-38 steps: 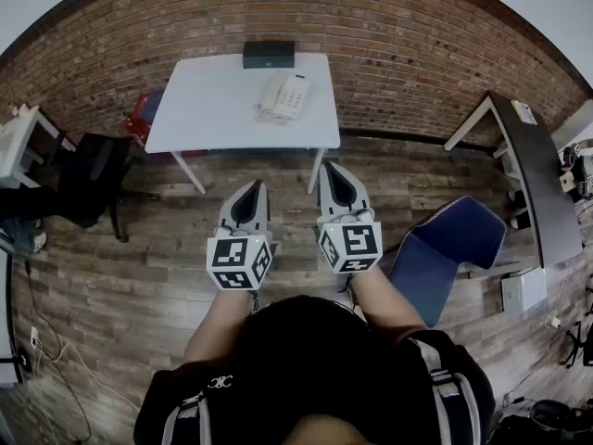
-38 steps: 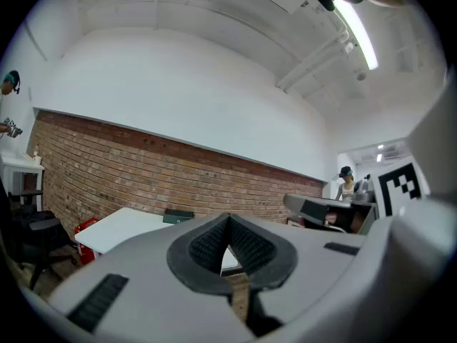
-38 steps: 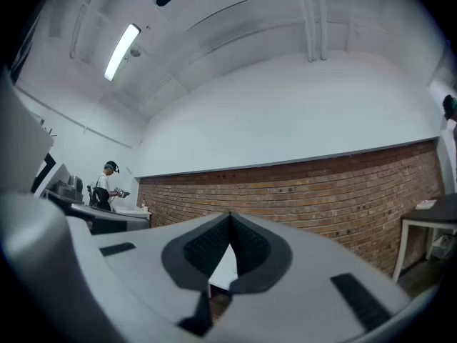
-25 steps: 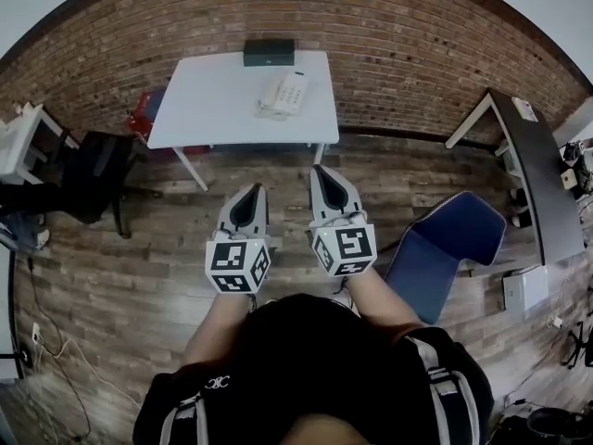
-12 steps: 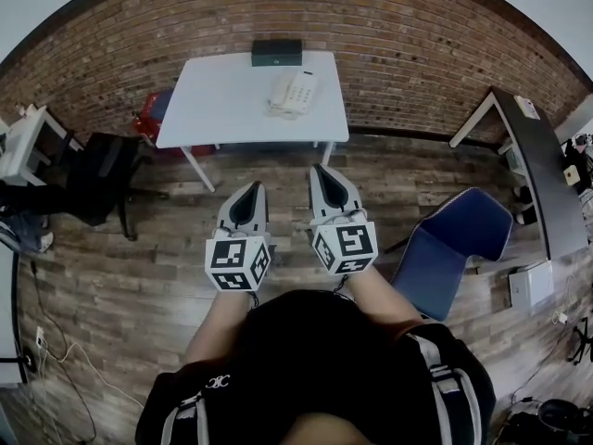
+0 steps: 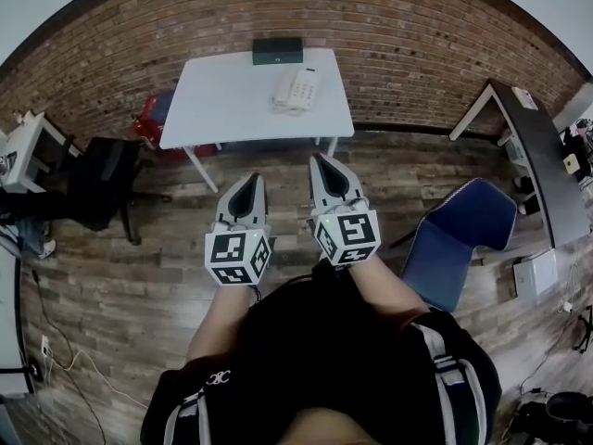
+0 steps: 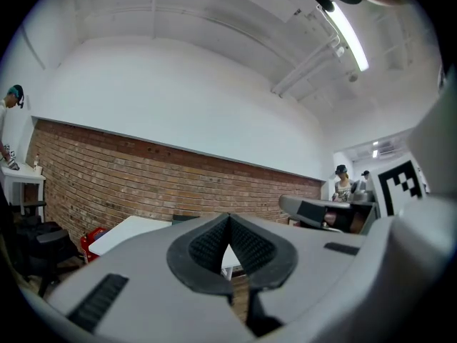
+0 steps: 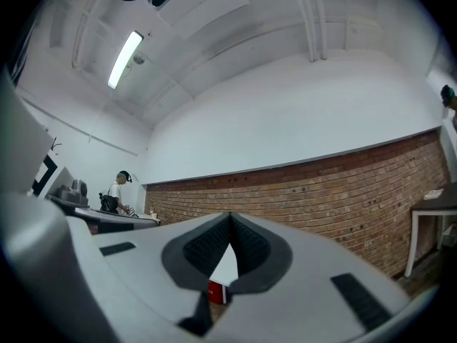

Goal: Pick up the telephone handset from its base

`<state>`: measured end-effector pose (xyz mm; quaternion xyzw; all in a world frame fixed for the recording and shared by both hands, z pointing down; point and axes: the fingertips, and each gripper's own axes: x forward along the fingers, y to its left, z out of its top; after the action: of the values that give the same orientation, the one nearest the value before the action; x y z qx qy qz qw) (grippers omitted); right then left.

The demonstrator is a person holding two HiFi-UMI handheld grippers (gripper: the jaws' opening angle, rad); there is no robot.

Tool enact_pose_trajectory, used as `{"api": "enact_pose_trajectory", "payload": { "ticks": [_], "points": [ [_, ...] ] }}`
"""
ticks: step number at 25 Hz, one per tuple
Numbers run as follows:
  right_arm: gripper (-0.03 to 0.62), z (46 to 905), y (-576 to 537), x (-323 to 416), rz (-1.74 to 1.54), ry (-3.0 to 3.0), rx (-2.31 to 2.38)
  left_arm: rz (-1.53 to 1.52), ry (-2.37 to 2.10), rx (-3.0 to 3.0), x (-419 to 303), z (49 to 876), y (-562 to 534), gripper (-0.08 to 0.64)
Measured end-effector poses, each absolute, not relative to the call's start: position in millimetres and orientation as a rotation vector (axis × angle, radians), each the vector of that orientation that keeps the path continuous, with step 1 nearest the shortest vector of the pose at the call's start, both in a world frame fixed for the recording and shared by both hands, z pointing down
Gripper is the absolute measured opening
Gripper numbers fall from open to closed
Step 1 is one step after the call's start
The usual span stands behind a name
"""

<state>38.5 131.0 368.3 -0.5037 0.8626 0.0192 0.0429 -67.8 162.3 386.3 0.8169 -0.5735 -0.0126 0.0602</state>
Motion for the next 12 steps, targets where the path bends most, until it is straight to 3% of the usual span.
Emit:
{"api": "enact_pose_trajectory", "payload": {
  "ticks": [12],
  "points": [
    [-0.002,378,69,31,0.034,2.622,-1.498,0.040,-1.809,2.472,-82,393,104,0.002]
  ]
}}
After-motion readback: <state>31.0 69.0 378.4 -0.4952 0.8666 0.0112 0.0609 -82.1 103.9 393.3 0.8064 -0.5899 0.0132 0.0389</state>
